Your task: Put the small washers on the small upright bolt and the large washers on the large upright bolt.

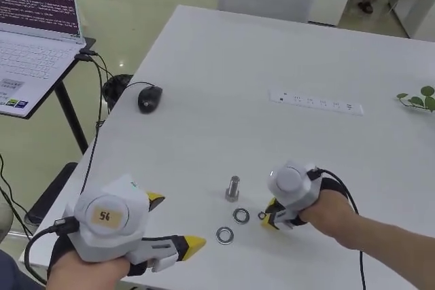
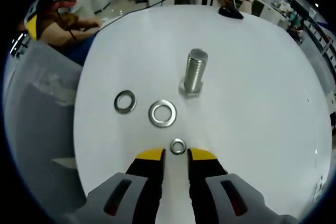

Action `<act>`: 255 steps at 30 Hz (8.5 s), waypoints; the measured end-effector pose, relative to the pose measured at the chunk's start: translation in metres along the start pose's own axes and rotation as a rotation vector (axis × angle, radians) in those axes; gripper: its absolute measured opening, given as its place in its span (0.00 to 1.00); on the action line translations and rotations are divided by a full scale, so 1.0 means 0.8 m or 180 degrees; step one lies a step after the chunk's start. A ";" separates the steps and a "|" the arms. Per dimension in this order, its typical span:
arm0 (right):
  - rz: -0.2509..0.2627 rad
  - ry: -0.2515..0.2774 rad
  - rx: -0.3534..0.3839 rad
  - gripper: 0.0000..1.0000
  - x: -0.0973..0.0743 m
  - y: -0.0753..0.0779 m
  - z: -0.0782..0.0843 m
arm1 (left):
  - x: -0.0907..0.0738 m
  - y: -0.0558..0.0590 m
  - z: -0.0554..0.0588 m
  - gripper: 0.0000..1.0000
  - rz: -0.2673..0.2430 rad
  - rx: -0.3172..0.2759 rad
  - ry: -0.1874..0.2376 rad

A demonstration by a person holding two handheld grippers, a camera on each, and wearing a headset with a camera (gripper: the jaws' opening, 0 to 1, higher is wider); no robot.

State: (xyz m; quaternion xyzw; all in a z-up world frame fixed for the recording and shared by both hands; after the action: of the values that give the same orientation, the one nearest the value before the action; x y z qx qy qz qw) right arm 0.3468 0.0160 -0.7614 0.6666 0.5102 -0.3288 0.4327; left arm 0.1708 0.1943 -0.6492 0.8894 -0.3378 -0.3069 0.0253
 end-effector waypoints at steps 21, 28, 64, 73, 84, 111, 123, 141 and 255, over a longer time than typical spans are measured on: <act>-0.0083 -0.0045 -0.0004 0.15 -0.002 -0.007 0.001 | -0.002 -0.003 0.004 0.63 -0.0041 -0.0027 -0.0003; -0.0313 -0.0055 -0.0427 0.19 -0.005 -0.008 0.003 | -0.004 -0.004 0.008 0.63 -0.0047 -0.0044 -0.0033; -0.0341 0.0075 -0.0817 0.14 -0.007 -0.015 0.002 | -0.001 -0.005 0.002 0.63 -0.0036 -0.0016 -0.0037; -0.0304 0.0113 -0.0353 0.14 -0.015 -0.019 0.015 | -0.001 -0.002 0.001 0.62 -0.0018 -0.0007 -0.0031; -0.0183 0.0131 0.0064 0.14 -0.028 -0.015 0.035 | 0.004 0.000 -0.002 0.62 0.0011 0.0011 -0.0021; 0.0307 0.0200 0.0039 0.14 -0.089 0.074 0.029 | 0.001 0.000 -0.002 0.62 0.0001 0.0015 -0.0009; 0.0230 0.0092 -0.0206 0.14 -0.077 0.073 0.014 | -0.002 -0.001 0.001 0.62 -0.0031 -0.0016 -0.0007; 0.0199 0.0012 -0.0207 0.14 -0.070 0.077 0.013 | 0.000 -0.003 0.000 0.62 -0.0023 -0.0022 -0.0012; -0.0533 0.0195 -0.1172 0.26 0.021 -0.020 -0.059 | -0.016 -0.006 0.014 0.62 -0.0125 -0.0130 0.0043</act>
State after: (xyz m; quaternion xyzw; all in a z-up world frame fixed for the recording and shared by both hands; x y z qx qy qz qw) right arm 0.3353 0.0673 -0.7611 0.5412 0.6282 -0.2443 0.5027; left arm 0.1597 0.2078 -0.6525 0.8973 -0.3138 -0.3080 0.0397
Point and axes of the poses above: the centre of the closed fingertips' face, and the gripper's own axes: x roughly forward along the fingers, y roughly to its right, z roughly out of its underside, the point moved 7 cm from there along -x, roughly backward along the fingers, and after that the axes turned 15 degrees about z, right-handed, at the moved point
